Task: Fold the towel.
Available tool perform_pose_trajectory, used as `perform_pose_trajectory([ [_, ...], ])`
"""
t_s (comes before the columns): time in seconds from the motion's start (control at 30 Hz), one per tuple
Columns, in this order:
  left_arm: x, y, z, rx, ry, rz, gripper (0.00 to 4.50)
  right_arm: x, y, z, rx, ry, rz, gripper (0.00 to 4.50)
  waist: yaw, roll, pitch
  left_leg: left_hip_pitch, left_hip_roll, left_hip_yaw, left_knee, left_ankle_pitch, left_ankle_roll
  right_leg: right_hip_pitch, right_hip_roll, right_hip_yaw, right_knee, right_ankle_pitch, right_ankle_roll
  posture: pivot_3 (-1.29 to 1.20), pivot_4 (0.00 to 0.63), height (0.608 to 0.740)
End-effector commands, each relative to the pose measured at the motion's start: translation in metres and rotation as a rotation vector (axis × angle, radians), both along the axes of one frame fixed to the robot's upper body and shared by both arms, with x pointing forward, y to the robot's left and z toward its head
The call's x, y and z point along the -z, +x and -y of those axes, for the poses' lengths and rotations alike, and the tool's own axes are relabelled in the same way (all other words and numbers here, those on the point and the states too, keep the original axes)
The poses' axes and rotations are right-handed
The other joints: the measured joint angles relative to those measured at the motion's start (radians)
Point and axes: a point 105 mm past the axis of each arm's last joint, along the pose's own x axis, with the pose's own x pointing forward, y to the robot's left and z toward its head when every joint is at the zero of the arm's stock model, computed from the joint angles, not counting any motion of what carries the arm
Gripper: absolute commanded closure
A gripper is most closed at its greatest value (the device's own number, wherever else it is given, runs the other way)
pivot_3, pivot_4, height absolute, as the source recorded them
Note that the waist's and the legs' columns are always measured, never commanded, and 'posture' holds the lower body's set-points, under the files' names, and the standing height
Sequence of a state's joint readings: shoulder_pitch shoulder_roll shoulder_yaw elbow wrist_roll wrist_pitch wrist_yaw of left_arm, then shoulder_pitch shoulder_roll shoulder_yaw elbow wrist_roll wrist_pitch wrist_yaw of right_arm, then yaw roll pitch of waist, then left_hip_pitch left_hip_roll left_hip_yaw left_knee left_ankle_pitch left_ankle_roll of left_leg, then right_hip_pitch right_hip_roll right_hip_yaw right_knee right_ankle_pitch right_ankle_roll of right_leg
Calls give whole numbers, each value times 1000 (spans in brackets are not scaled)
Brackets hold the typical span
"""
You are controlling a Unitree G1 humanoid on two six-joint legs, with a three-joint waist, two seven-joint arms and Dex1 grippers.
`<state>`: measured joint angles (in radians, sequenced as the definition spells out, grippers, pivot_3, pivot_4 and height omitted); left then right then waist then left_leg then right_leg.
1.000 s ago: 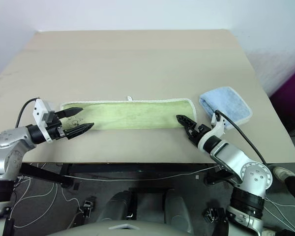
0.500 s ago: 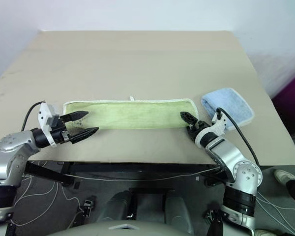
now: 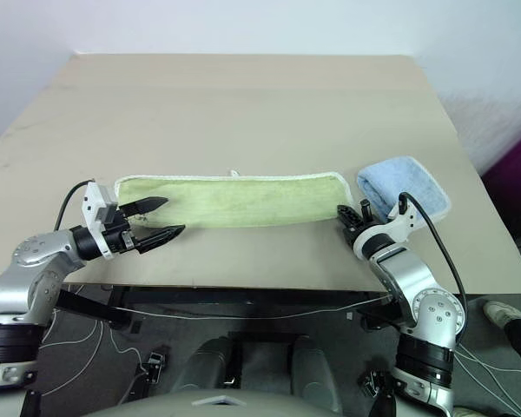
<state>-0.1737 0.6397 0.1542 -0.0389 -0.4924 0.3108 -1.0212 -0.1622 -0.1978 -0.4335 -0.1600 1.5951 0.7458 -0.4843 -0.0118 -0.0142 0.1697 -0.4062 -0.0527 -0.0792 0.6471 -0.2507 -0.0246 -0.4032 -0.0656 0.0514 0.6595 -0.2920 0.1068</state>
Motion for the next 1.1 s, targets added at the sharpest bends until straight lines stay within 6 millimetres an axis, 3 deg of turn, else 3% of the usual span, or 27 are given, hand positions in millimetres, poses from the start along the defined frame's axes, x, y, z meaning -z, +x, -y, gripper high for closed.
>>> perform_pose_trajectory([
  [0.03, -7, 2, 5, 15, 2, 47, 0, -4, -3, 21, 62, -29, 23, 4482, 0, 0, 0, 0, 0, 0, 0, 0, 0, 0, 0, 0, 0, 0, 0, 0, 150, 740],
  [0.27, -5, 1, 5, 11, -4, 45, 0, -30, -9, 56, 111, -181, 119, 4482, 0, 2, 1, -1, 0, 0, 0, 0, 0, 0, 0, 0, -1, 0, 0, 0, 150, 740],
  [0.4, -3, 1, 6, 9, -9, 43, 0, -55, -9, 56, 32, -319, 206, 4482, -3, 3, 2, -1, 0, 0, 0, 0, 0, -1, 0, 0, -1, 0, 0, 0, 150, 740],
  [0.5, -1, 3, 10, 13, -11, 44, 0, -70, -6, 36, -84, -448, 270, 4482, -6, 3, 2, -1, 1, 0, 0, 0, 0, -1, 0, 0, -1, 0, 0, 0, 150, 740],
  [0.7, -2, 5, 15, 16, -21, 54, 0, -83, -12, -28, -420, -798, 407, 4482, -4, 3, 2, -2, 1, 0, 0, 0, 0, -2, 0, 0, -1, 0, 0, 0, 150, 740],
  [0.87, -1, 5, 17, 15, -31, 54, 0, -75, -13, -72, -668, -1038, 509, 4482, -1, 2, 2, -2, 1, 0, 0, 0, 0, -1, -1, 0, -3, 0, 0, 0, 150, 740],
  [1.1, -1, 7, 24, 16, -49, 65, 0, -59, -4, -115, -845, -1079, 575, 4482, -2, 2, 2, -3, 1, -1, -1, 0, 0, -2, -1, -1, -4, 0, 0, 0, 150, 740],
])
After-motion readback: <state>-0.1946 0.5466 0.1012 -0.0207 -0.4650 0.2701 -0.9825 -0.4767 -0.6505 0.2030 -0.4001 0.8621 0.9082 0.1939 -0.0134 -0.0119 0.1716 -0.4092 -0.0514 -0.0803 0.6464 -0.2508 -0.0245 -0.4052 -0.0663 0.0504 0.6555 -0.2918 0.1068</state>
